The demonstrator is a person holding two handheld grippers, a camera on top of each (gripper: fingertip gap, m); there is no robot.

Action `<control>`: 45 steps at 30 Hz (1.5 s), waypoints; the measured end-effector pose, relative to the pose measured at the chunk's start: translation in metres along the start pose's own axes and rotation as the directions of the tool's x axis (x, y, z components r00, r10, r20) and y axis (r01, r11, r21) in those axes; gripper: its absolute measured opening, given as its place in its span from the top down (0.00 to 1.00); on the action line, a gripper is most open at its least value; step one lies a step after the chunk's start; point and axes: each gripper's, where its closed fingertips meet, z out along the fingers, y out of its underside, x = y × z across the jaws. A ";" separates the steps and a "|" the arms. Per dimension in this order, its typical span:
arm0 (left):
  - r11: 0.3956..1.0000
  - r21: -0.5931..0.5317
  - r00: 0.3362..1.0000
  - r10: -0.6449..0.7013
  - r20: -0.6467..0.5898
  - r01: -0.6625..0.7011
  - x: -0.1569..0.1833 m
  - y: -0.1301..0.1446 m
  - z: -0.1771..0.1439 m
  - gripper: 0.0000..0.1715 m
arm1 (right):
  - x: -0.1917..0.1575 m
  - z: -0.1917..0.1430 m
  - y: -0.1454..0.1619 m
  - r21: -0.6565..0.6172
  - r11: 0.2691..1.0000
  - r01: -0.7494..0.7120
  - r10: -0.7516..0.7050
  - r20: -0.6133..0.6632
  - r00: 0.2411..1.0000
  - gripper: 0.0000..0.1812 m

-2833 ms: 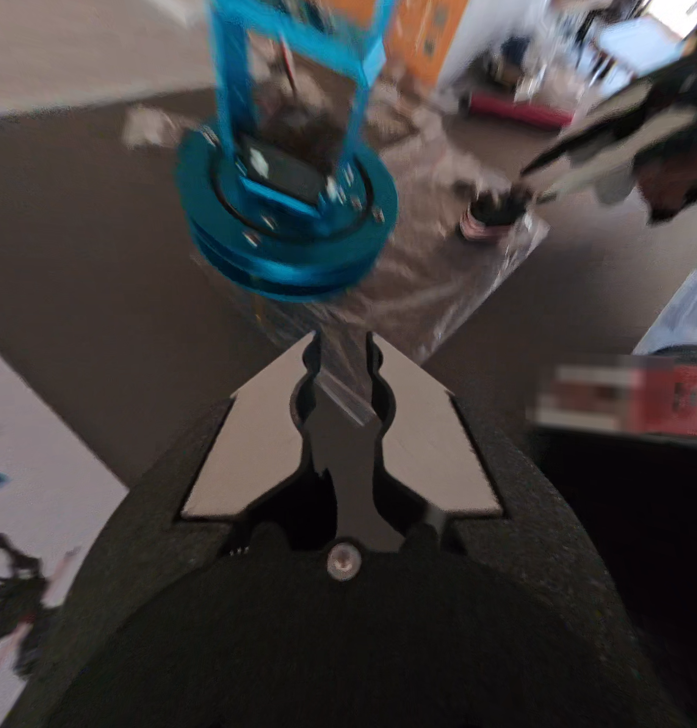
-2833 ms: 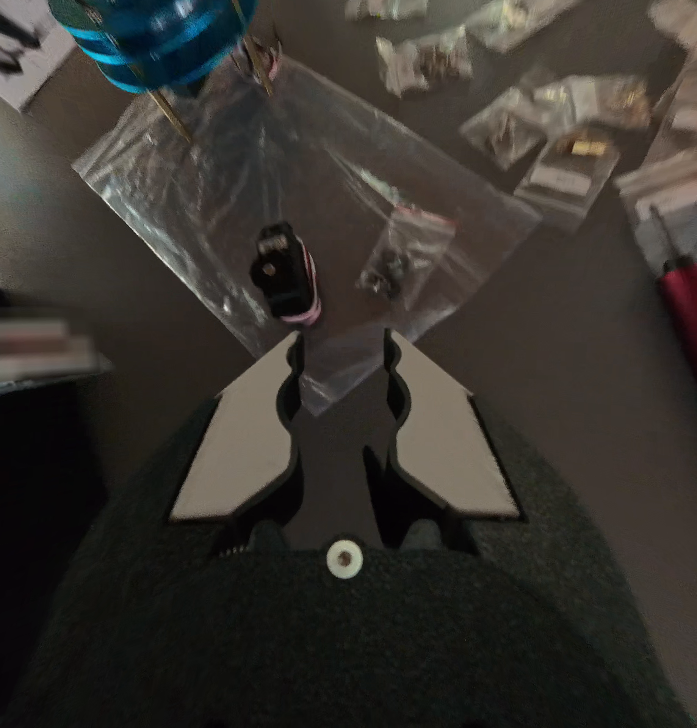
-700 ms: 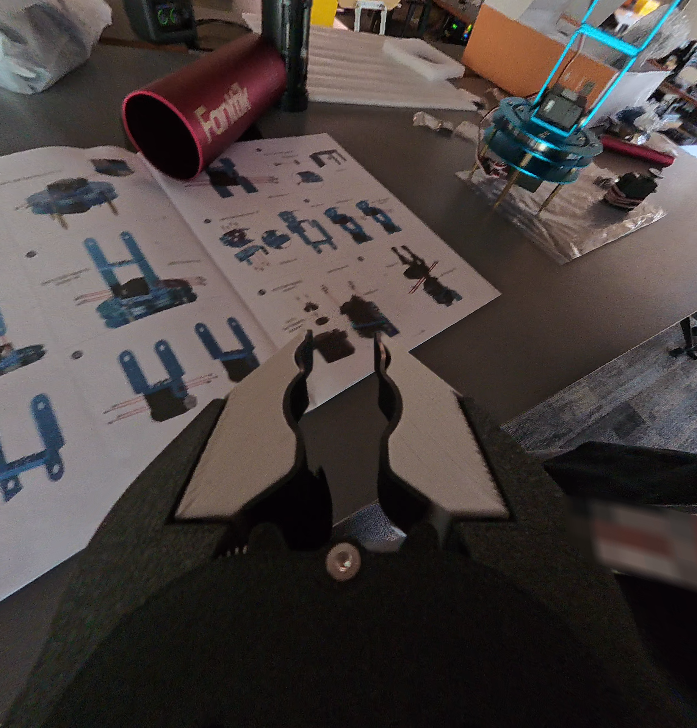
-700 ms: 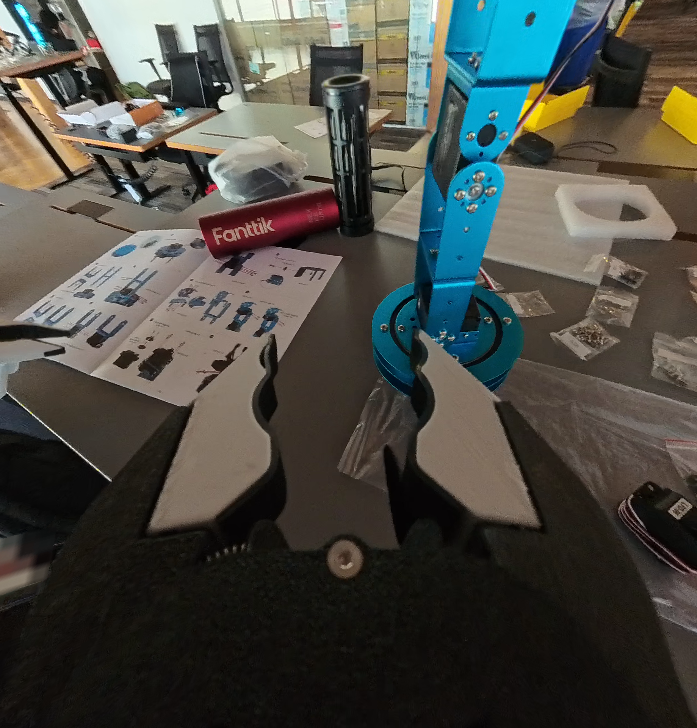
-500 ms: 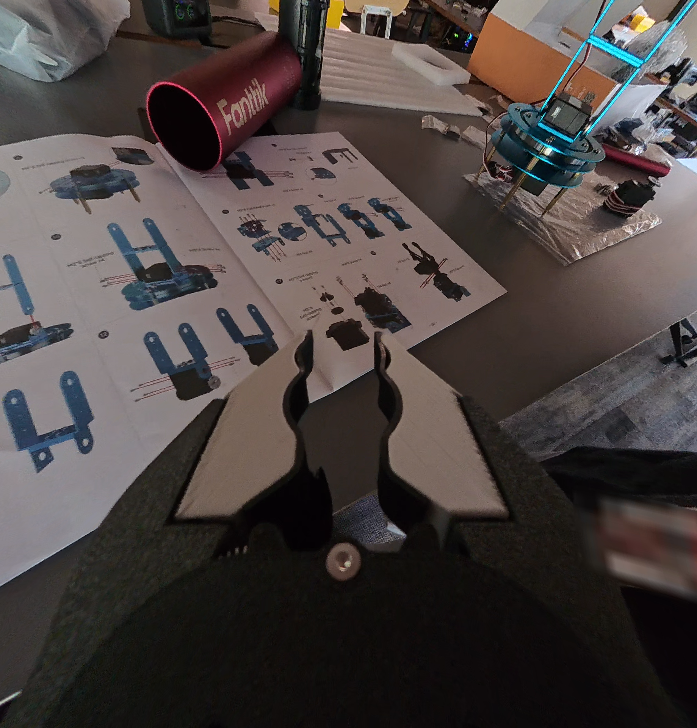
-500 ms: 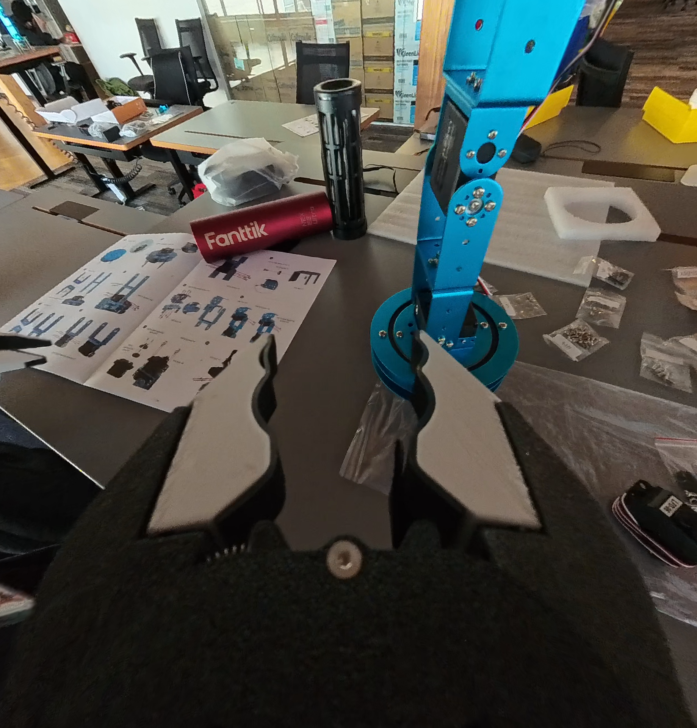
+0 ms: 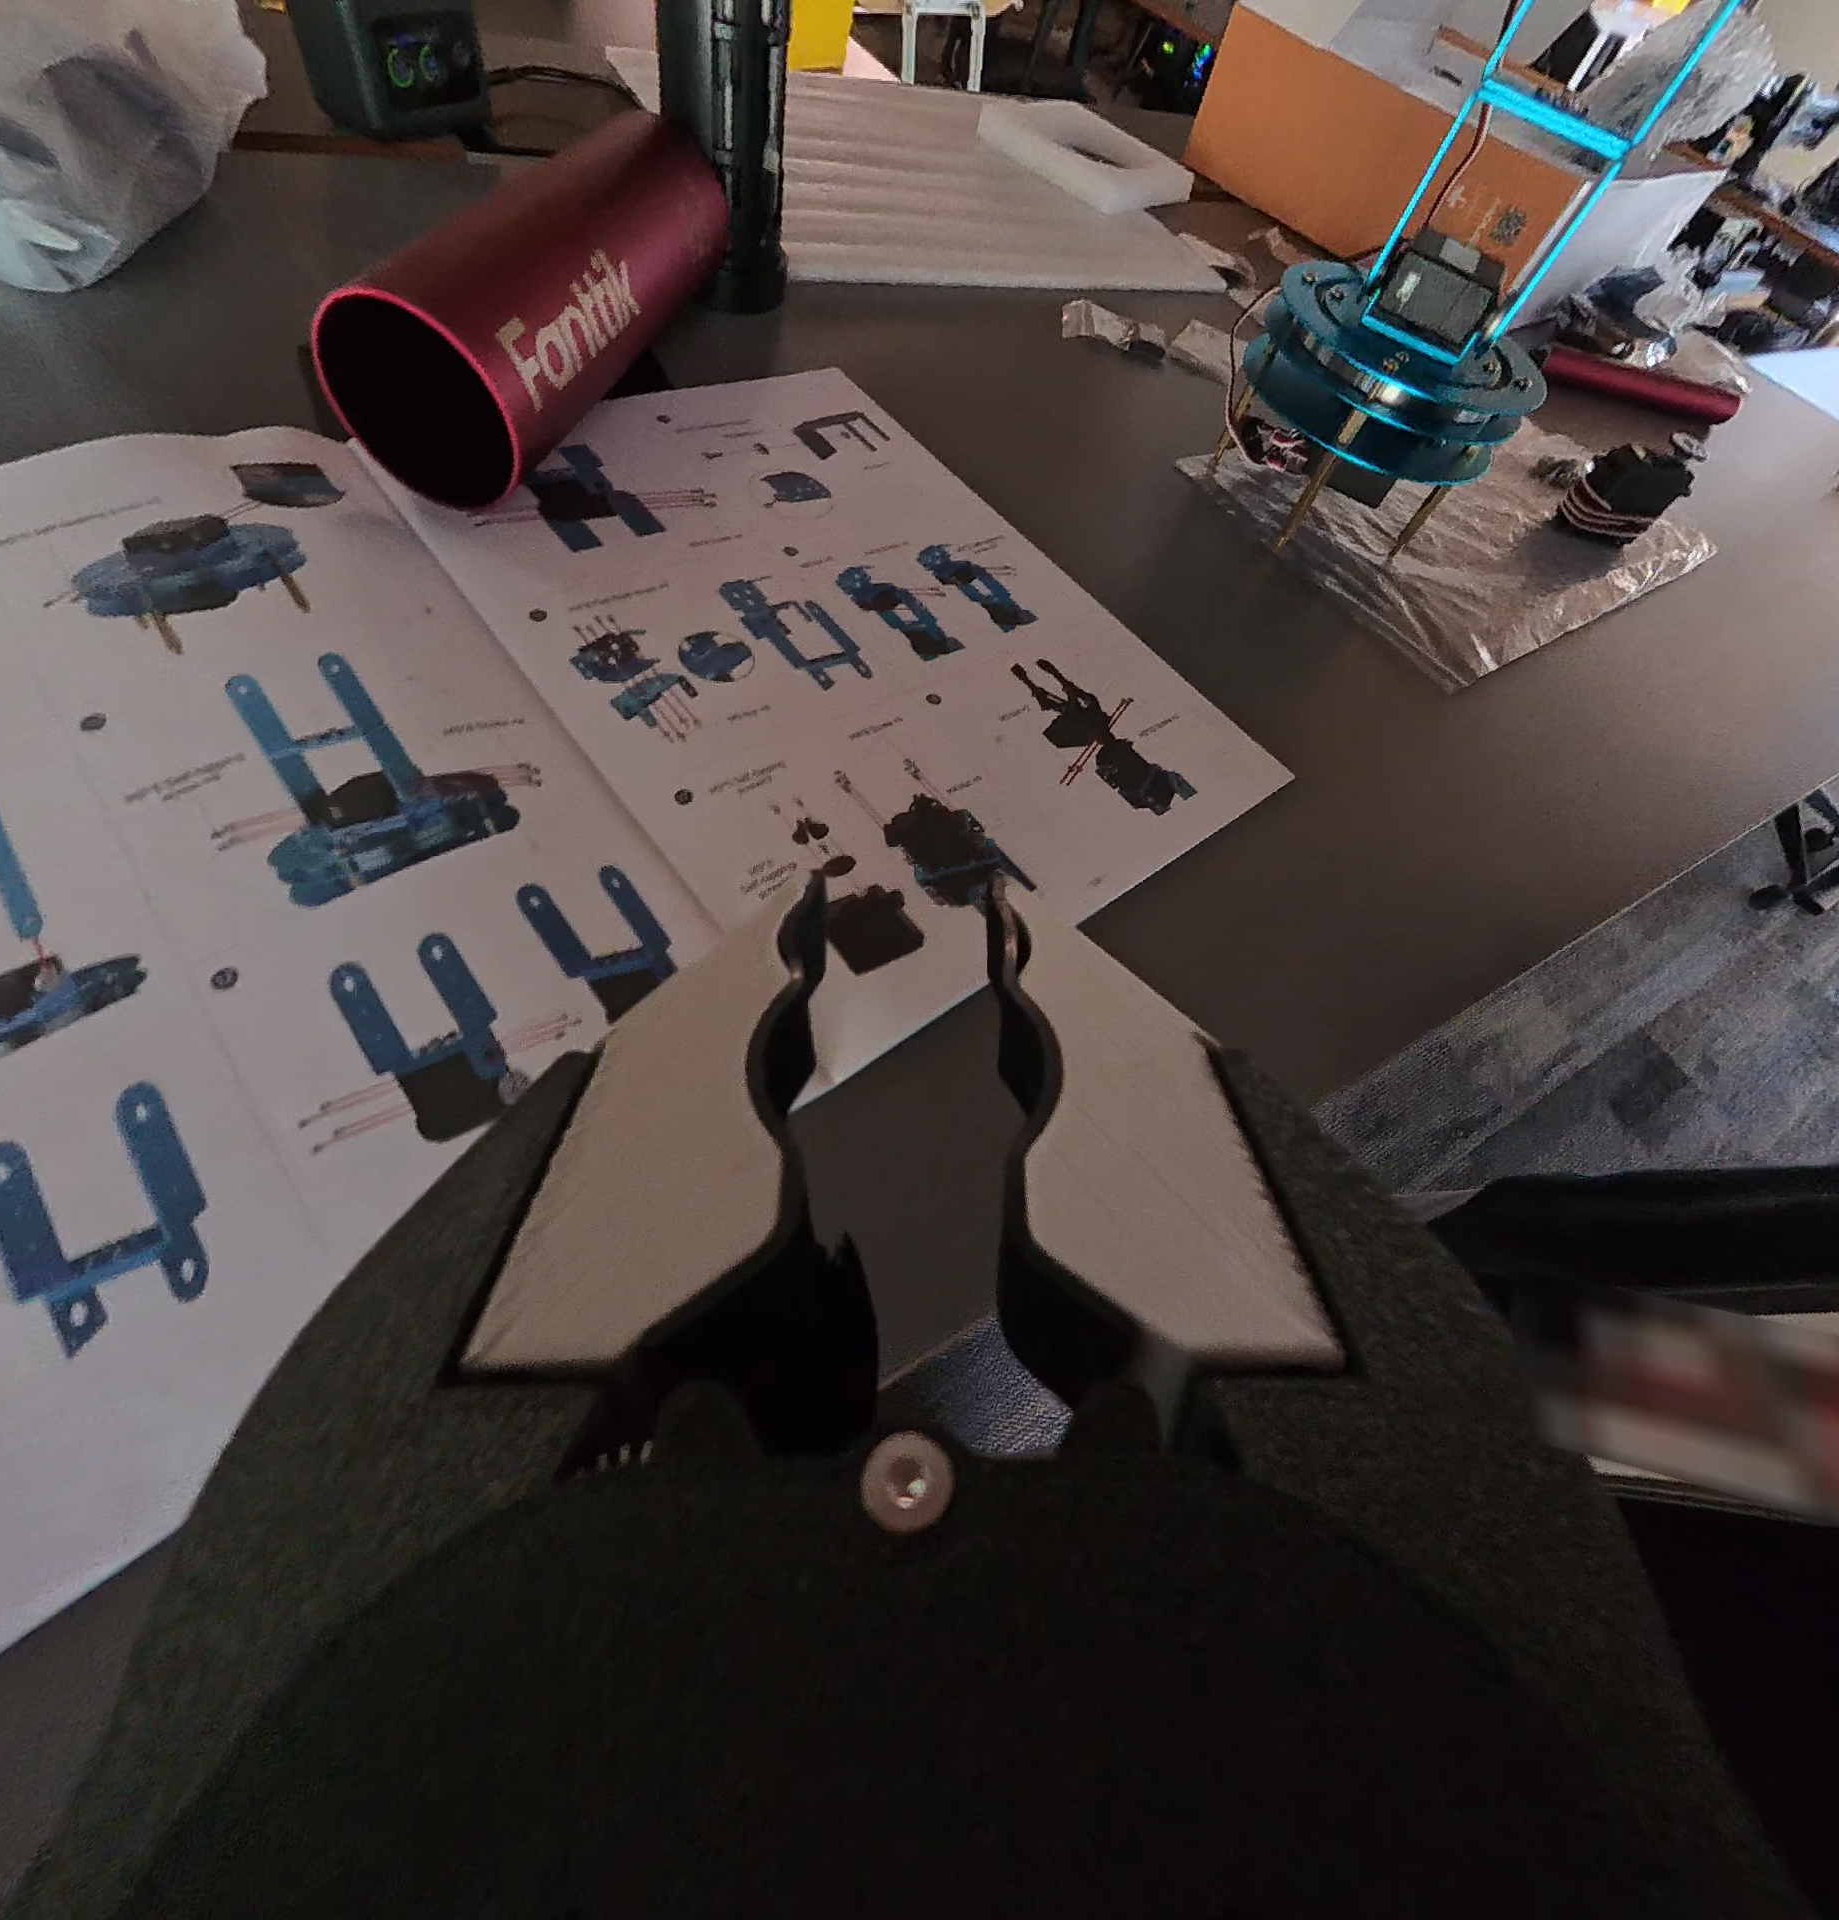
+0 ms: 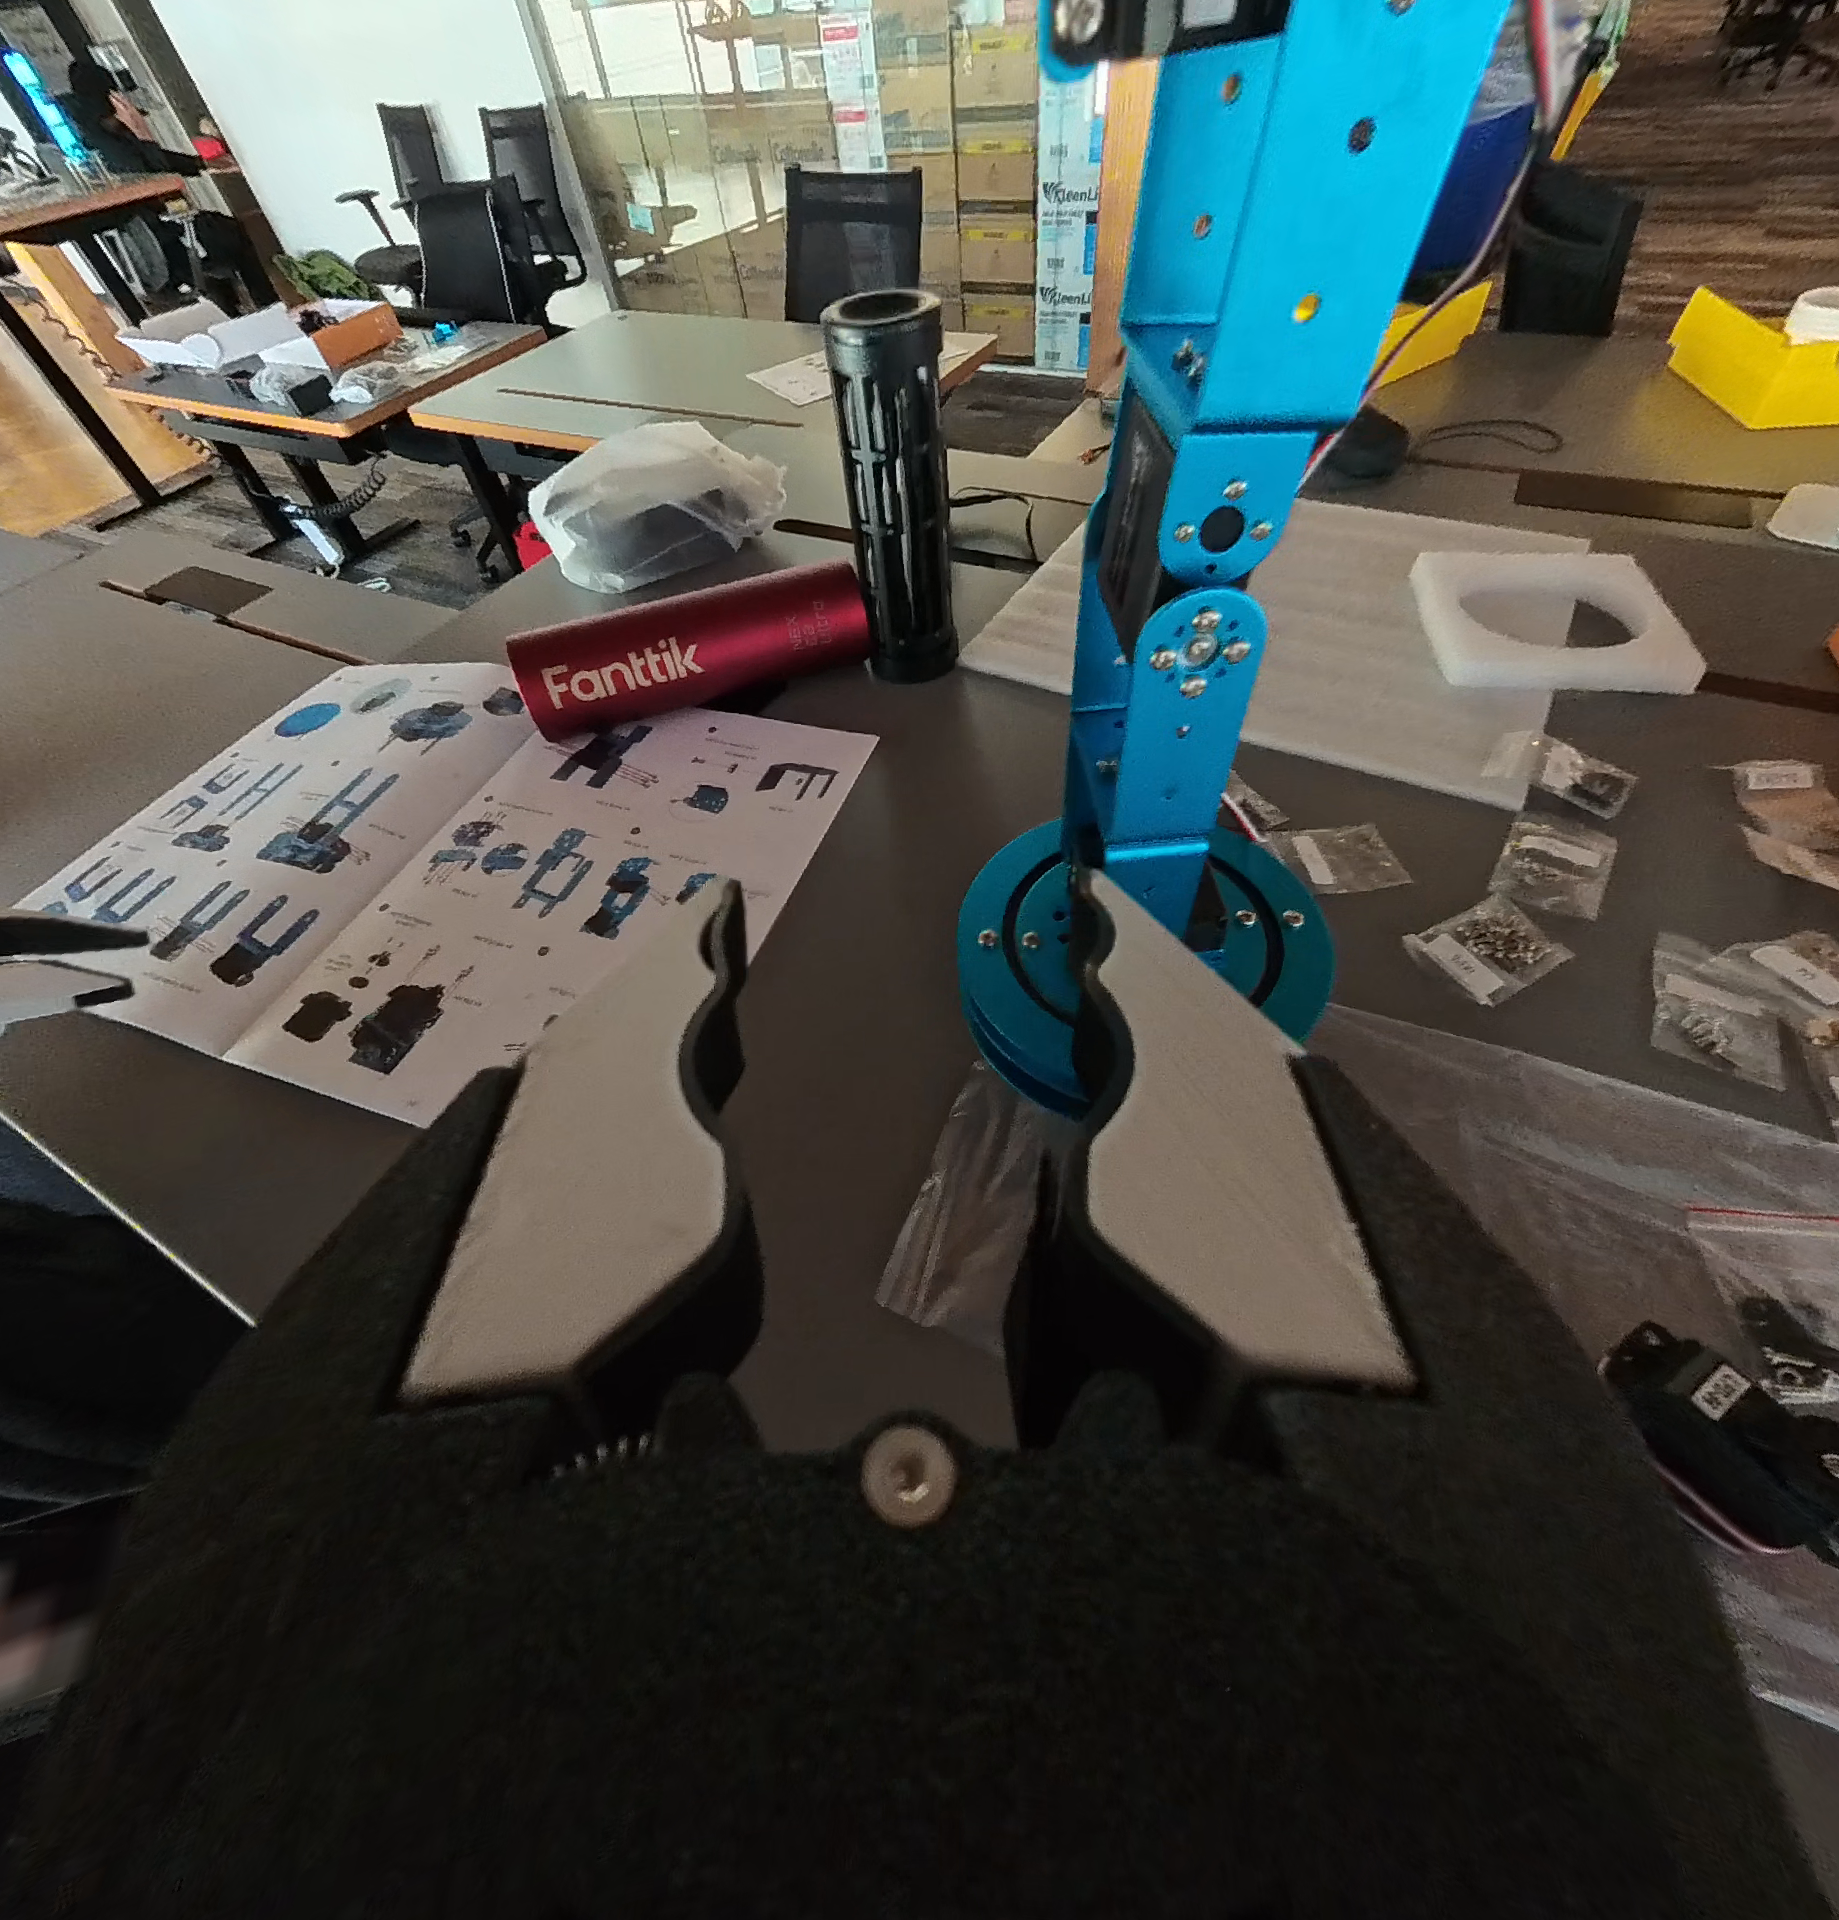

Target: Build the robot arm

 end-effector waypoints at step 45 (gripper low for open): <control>0.983 -0.114 0.989 0.140 -0.051 -0.145 0.047 -0.019 0.054 0.83 | 0.051 -0.011 0.034 -0.036 0.993 -0.110 0.111 0.011 0.994 0.73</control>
